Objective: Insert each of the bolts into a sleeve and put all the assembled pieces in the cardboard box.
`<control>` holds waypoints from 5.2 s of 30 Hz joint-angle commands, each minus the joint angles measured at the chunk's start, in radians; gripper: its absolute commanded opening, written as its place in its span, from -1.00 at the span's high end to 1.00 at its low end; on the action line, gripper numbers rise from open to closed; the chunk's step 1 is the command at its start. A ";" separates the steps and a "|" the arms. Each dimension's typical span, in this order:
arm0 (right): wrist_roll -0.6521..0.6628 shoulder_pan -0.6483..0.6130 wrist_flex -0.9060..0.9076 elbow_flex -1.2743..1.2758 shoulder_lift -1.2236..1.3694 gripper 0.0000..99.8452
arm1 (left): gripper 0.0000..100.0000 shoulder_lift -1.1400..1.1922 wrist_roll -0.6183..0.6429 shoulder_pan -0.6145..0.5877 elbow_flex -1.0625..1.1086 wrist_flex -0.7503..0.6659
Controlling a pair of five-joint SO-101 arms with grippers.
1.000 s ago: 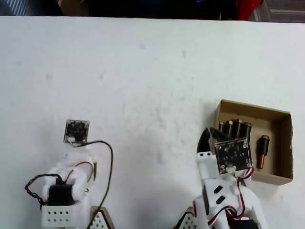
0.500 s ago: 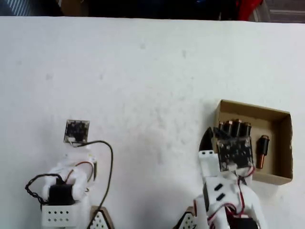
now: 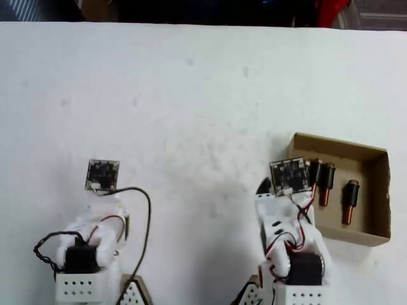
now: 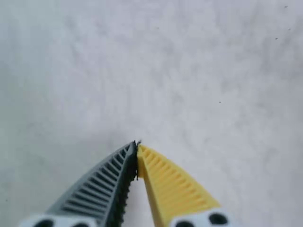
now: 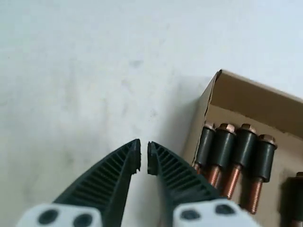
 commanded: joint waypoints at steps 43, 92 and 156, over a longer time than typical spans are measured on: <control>-0.273 0.093 0.130 0.221 -0.001 0.97 | 0.95 -0.005 -0.008 0.015 0.000 0.003; -0.273 0.110 0.130 0.221 -0.004 0.97 | 0.95 -0.005 -0.008 0.015 0.000 0.003; -0.273 0.050 0.130 0.221 -0.004 0.97 | 0.95 -0.005 -0.008 0.013 0.000 0.003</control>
